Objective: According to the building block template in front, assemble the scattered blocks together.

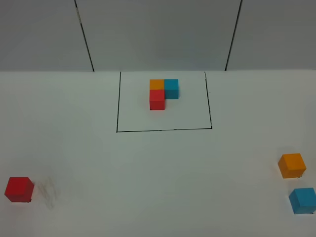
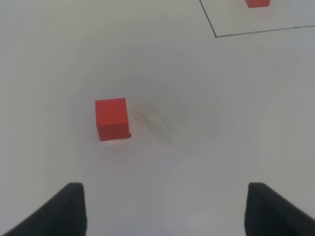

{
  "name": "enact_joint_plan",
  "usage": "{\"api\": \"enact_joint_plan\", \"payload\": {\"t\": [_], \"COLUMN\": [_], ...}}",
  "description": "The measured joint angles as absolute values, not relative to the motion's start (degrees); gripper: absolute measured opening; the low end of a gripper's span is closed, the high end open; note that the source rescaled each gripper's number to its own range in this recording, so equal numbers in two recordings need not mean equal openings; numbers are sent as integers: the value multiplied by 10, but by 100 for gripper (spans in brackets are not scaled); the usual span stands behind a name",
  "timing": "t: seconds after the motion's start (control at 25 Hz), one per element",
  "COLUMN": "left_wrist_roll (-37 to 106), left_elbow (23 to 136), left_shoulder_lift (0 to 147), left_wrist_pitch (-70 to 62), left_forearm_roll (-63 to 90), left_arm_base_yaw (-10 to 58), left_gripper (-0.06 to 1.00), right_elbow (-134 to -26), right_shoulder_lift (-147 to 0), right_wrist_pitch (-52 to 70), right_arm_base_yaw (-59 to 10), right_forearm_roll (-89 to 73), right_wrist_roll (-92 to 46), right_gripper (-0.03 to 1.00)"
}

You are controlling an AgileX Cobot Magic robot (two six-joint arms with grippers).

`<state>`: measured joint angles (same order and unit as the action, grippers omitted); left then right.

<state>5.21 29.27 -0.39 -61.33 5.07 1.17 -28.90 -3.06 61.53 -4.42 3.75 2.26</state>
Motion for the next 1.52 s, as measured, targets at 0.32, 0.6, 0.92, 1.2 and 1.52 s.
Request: {"api": "enact_joint_plan", "payload": {"t": [0.32, 0.6, 0.92, 1.2, 1.52], "left_wrist_roll": [51, 20, -8, -23, -50], "left_elbow": [293, 293, 307, 373, 437], "left_shoulder_lift": [-4, -4, 55, 176, 320], "left_wrist_pitch": [-613, -613, -627, -648, -665], "left_forearm_roll": [50, -8, -37, -88, -117], "left_arm_base_yaw": [12, 12, 12, 12, 12], "left_gripper": [69, 69, 69, 69, 69], "right_elbow": [-289, -289, -289, -289, -289], "right_shoulder_lift": [-31, -31, -31, -31, -31], "right_wrist_pitch": [615, 615, 615, 615, 615], "right_arm_base_yaw": [-44, -44, -44, -44, -44], "right_forearm_roll": [37, 37, 37, 37, 37], "right_wrist_roll": [23, 23, 23, 23, 23], "right_gripper": [0, 0, 0, 0, 0]}}
